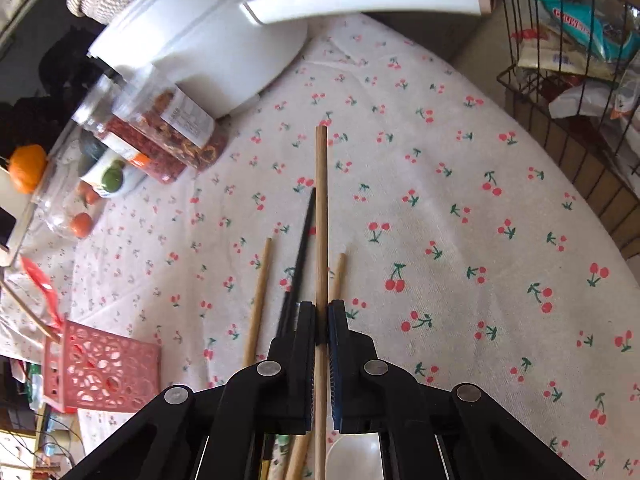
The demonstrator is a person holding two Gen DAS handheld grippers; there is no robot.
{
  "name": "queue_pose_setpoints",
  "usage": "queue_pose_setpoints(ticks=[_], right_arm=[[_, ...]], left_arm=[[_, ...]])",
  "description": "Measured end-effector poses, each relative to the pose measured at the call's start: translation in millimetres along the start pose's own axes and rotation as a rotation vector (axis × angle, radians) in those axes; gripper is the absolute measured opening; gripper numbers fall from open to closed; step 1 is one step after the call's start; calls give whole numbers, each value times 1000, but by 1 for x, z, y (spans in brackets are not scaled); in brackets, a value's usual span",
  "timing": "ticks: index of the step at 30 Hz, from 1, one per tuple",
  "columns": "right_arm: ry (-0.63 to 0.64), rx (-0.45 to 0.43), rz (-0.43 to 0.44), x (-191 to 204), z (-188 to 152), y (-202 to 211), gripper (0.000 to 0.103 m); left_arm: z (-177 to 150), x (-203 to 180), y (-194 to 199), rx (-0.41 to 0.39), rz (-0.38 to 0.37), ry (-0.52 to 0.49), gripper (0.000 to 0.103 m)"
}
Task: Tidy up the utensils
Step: 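Lower the left tool's chopstick into the pink basket and open it while the right tool carries its chopstick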
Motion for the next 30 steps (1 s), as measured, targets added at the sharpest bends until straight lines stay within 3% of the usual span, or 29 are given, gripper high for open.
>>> queue_pose_setpoints(ticks=[8, 13, 18, 22, 25, 30], right_arm=[[57, -213, 137, 28, -12, 83, 4], [113, -312, 171, 51, -20, 111, 4], [185, -364, 160, 71, -28, 120, 4], [219, -357, 166, 82, -31, 112, 4], [239, -347, 165, 90, -33, 105, 4], [252, -346, 171, 100, -37, 97, 4]], left_arm=[[13, 14, 42, -126, -1, 40, 5], [25, 26, 72, -283, -8, 79, 5], [35, 44, 95, -474, 53, 107, 5], [39, 58, 87, -562, 88, 155, 5], [44, 60, 65, -584, 126, 154, 5], [45, 57, 16, -508, 168, 109, 5]])
Point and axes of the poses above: each gripper's, at about its wrist camera, not at the fingertips, and y roughly against the way its jaws point, x to its left, z to its top, the point moved 2 cm from there along -y, roughly the way its jaws point, and after that the axes turned 1 degree about z, right-handed, at the moved point
